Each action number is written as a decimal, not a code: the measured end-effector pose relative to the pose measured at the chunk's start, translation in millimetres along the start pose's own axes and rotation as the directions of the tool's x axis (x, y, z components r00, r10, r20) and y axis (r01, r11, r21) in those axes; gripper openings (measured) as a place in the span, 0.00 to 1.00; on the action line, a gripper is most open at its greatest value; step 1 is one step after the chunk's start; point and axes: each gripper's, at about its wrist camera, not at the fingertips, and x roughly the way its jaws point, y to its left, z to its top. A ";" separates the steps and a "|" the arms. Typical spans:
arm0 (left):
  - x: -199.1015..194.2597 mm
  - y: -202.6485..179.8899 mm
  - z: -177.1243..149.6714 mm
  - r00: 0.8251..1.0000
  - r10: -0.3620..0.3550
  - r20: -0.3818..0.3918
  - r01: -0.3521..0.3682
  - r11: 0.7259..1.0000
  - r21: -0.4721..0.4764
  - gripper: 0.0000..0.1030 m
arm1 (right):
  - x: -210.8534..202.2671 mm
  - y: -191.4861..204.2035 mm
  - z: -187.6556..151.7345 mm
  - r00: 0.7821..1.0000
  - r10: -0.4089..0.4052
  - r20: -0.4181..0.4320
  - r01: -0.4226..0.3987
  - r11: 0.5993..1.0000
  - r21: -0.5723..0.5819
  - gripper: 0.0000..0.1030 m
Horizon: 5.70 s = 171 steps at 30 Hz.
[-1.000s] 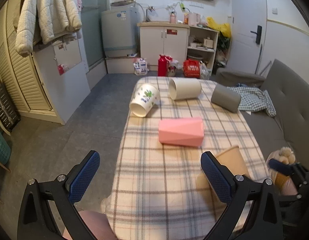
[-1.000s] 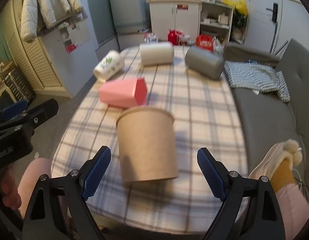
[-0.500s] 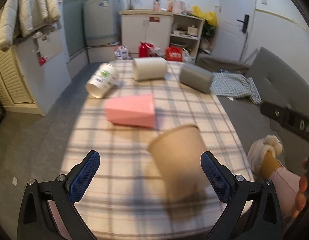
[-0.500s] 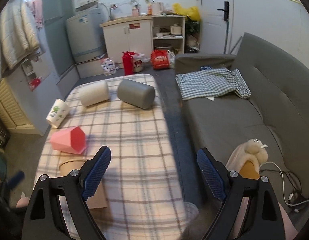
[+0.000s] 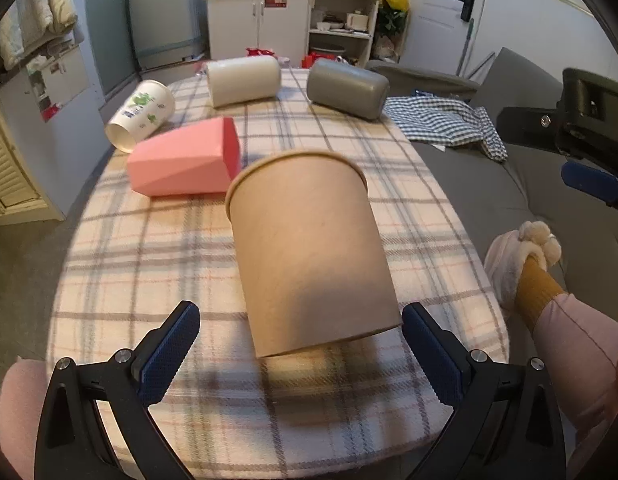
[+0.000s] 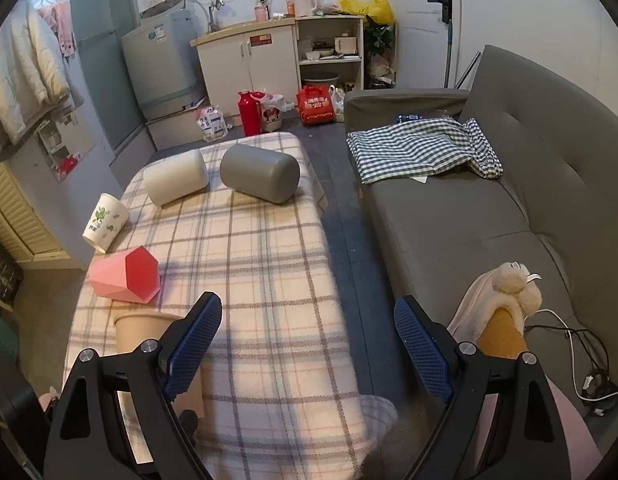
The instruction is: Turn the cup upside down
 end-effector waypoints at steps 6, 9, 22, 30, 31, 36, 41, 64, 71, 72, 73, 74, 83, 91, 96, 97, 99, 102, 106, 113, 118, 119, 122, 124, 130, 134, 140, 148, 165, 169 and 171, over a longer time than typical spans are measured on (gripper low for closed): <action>3.8 -0.3 -2.5 0.997 -0.070 -0.015 0.070 0.998 -0.003 0.75 | 3.0 5.1 -0.8 1.000 0.006 -0.011 -0.006 1.000 -0.005 0.86; -0.3 -2.2 -3.3 0.997 -0.073 -0.008 0.073 0.997 0.025 0.75 | 2.6 6.0 -1.7 1.000 0.006 -0.011 -0.006 1.000 -0.003 0.86; -41.8 9.4 16.1 0.995 -0.018 0.095 0.011 0.997 0.079 0.75 | -7.7 12.4 -2.7 1.000 0.010 0.018 -0.010 1.000 -0.015 0.86; -49.5 18.8 34.3 0.992 -0.002 0.129 -0.009 0.996 0.086 0.74 | -12.3 10.4 -2.6 0.999 0.019 0.029 -0.019 1.000 -0.003 0.86; -49.3 18.2 36.7 0.992 0.000 0.129 -0.012 0.996 0.091 0.74 | -12.5 10.2 -2.5 0.999 0.020 0.030 -0.020 1.000 -0.002 0.86; -38.5 16.7 52.2 0.995 -0.026 0.095 0.018 0.996 0.090 0.74 | -12.9 7.8 -2.4 0.999 0.021 0.027 -0.021 1.000 -0.001 0.86; -22.8 11.0 64.8 0.997 -0.034 0.076 0.026 0.994 0.105 0.74 | -8.1 6.8 -1.9 1.000 0.017 0.011 -0.017 1.000 0.005 0.86; 30.3 6.6 108.5 0.999 -0.042 0.012 0.040 0.990 0.134 0.76 | 18.8 -2.4 -3.3 0.998 0.006 -0.062 -0.003 0.999 0.047 0.86; 21.9 6.4 108.0 1.000 -0.011 0.019 0.008 0.989 0.151 0.76 | 17.3 -6.8 -6.3 0.999 -0.001 -0.048 0.003 0.999 0.041 0.86; 18.0 7.6 108.7 1.000 -0.011 0.024 0.008 0.990 0.144 0.76 | 15.2 -7.2 -6.9 0.999 -0.003 -0.040 0.004 0.999 0.041 0.86; 14.7 8.7 109.4 1.000 -0.013 0.026 0.010 0.990 0.138 0.76 | 13.4 -7.4 -7.4 0.999 -0.003 -0.033 0.004 0.999 0.041 0.86; 10.6 9.5 110.1 0.999 -0.015 0.030 0.011 0.991 0.133 0.77 | 11.2 -7.2 -7.6 1.000 -0.002 -0.025 0.003 0.999 0.040 0.86; -48.8 21.1 116.2 0.989 -0.027 0.148 0.010 0.994 0.113 0.79 | -12.7 0.1 -9.8 0.999 0.008 0.051 -0.009 1.000 0.009 0.86; -99.1 43.2 93.1 0.953 0.014 0.304 -0.043 0.995 0.090 0.81 | -37.8 11.8 -9.7 0.989 0.052 0.140 -0.046 0.998 -0.042 0.86; -113.0 59.4 71.1 0.925 0.063 0.374 -0.078 0.997 0.024 0.82 | -44.5 21.6 -16.0 0.980 0.099 0.171 -0.086 0.993 -0.084 0.86; -112.8 63.1 67.0 0.921 0.069 0.383 -0.077 0.997 0.005 0.82 | -44.4 24.3 -18.2 0.979 0.109 0.175 -0.093 0.991 -0.095 0.86; -111.0 69.3 58.4 0.915 0.072 0.398 -0.071 0.997 -0.019 0.87 | -42.0 28.3 -22.7 0.977 0.116 0.177 -0.098 0.989 -0.108 0.86; -106.7 75.9 45.1 0.907 0.087 0.412 -0.074 0.996 -0.049 0.95 | -37.6 32.8 -29.0 0.974 0.148 0.174 -0.129 0.985 -0.115 0.86; -104.2 80.3 31.5 0.902 0.113 0.416 -0.096 0.993 -0.062 1.00 | -34.9 38.5 -32.5 0.971 0.154 0.184 -0.130 0.983 -0.133 0.96; -104.6 85.9 25.6 0.900 0.139 0.413 -0.124 0.990 -0.062 1.00 | -35.6 44.4 -35.2 0.966 0.163 0.199 -0.134 0.979 -0.151 0.99; -105.3 89.3 23.3 0.901 0.154 0.405 -0.135 0.988 -0.074 1.00 | -36.4 46.4 -35.8 0.964 0.166 0.206 -0.134 0.978 -0.161 0.99; -105.1 89.4 23.1 0.901 0.157 0.404 -0.138 0.988 -0.076 1.00 | -36.8 46.6 -36.0 0.964 0.166 0.207 -0.133 0.978 -0.161 0.99; -104.9 89.3 22.7 0.901 0.163 0.401 -0.143 0.986 -0.082 1.00 | -36.4 46.3 -36.1 0.964 0.168 0.204 -0.136 0.977 -0.162 1.00; -104.6 91.2 23.5 0.901 0.163 0.403 -0.142 0.987 -0.081 1.00 | -36.2 46.1 -36.1 0.965 0.169 0.203 -0.137 0.977 -0.162 1.00; -104.6 91.5 23.7 0.902 0.163 0.400 -0.142 0.987 -0.082 1.00 | -36.2 46.1 -36.1 0.965 0.167 0.203 -0.135 0.977 -0.164 1.00; -104.1 92.4 23.5 0.902 0.165 0.398 -0.144 0.986 -0.083 1.00 | -35.5 46.0 -36.3 0.965 0.168 0.201 -0.135 0.977 -0.165 1.00; -102.7 91.2 24.4 0.904 0.154 0.398 -0.139 0.988 -0.068 1.00 | -35.1 46.3 -36.6 0.966 0.167 0.200 -0.135 0.977 -0.164 1.00; -100.9 92.9 20.9 0.906 0.158 0.394 -0.137 0.987 -0.081 1.00 | -34.1 46.1 -38.3 0.966 0.164 0.198 -0.131 0.977 -0.170 1.00; -102.0 91.0 20.3 0.907 0.155 0.393 -0.135 0.988 -0.077 1.00 | -32.8 48.8 -40.2 0.967 0.162 0.196 -0.127 0.976 -0.179 1.00; -102.0 89.9 19.3 0.907 0.156 0.391 -0.139 0.988 -0.073 1.00 | -32.7 49.3 -40.3 0.968 0.161 0.194 -0.126 0.975 -0.180 1.00; -102.2 91.1 19.9 0.908 0.155 0.390 -0.136 0.988 -0.076 1.00 | -32.4 49.9 -40.9 0.968 0.161 0.193 -0.126 0.975 -0.182 1.00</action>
